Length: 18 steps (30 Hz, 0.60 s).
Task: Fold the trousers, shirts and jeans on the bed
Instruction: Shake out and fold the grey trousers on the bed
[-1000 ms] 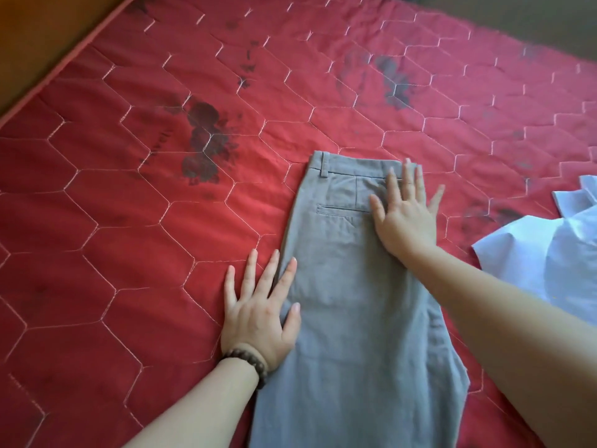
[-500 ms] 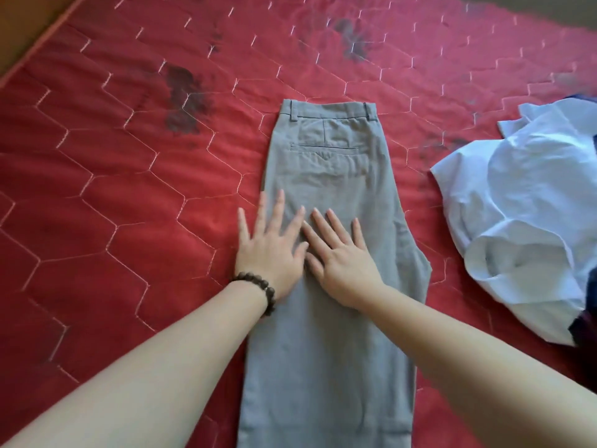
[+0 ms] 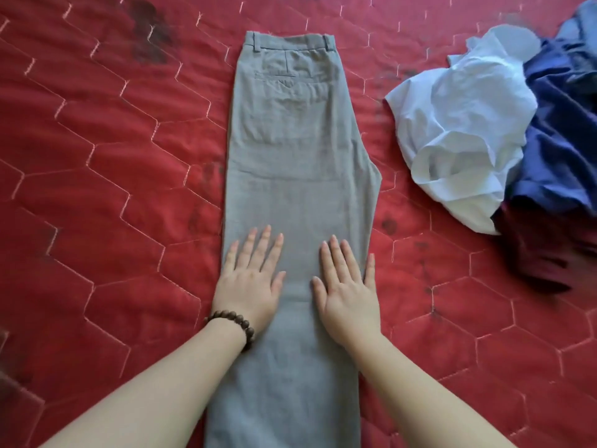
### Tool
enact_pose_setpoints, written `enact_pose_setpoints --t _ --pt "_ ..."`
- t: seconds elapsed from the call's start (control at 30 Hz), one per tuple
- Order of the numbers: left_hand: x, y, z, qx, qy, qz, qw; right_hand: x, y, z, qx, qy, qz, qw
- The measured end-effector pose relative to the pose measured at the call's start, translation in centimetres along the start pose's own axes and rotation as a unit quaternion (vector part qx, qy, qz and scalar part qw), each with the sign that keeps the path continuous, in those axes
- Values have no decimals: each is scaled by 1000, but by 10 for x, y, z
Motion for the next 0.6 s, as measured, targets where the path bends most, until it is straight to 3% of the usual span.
enact_pose_setpoints --t 0.13,0.27,0.6 --pt "-56 8 1 9 -29 52 998 -61 -37 1 5 -34 -99 995" --pt "-114 -46 -14 -3 6 -1 1000 -113 34 -20 37 -19 49 998" --pt "-260 -51 -43 10 40 70 997 -227 18 -46 21 24 10 999"
Point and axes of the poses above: each hand's wrist, its own x-axis towards the middle knuckle, its own z-axis out of the back of the hand, y = z × x, the point moved 8 cm from there along x, towards the middle knuckle, and after that the axes turned 5 degrees about x, right-handed, at the moved point
